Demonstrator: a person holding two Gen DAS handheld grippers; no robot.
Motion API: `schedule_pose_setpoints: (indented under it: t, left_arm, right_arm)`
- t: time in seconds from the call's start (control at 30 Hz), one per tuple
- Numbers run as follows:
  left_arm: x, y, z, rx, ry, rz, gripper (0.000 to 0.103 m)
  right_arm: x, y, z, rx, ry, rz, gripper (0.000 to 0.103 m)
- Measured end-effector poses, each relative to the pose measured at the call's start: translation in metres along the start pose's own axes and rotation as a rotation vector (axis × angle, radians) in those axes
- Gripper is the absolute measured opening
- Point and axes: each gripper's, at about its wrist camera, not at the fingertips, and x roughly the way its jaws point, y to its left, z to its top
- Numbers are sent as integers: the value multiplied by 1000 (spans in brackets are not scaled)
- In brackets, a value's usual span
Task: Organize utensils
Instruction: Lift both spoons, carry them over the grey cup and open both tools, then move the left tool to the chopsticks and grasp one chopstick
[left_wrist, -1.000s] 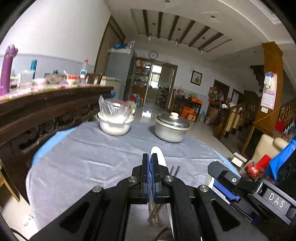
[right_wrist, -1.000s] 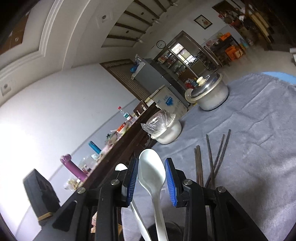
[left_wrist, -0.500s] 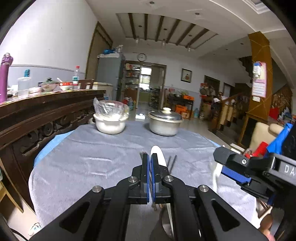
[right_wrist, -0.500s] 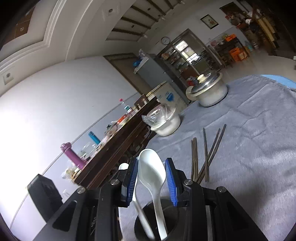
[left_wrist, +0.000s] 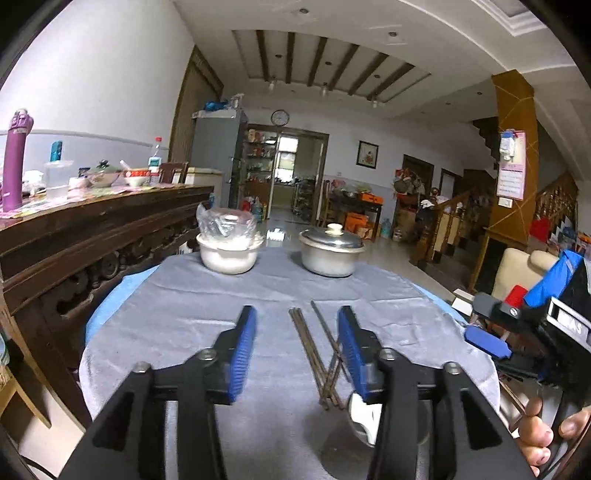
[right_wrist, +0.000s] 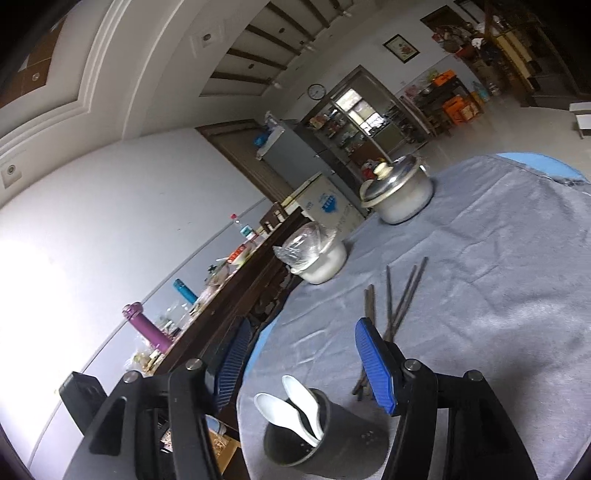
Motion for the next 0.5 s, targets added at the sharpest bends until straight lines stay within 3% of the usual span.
schedule_pose_setpoints:
  t: [0.27,0.5]
  left_arm:
    - [20,22,4,-57,93,17,66]
    - [46,53,-6,-149,213,32,68]
  right_arm:
    - [4,-16,0,28,21,-55,64]
    - [6,-43,-2,95,41,-87,63]
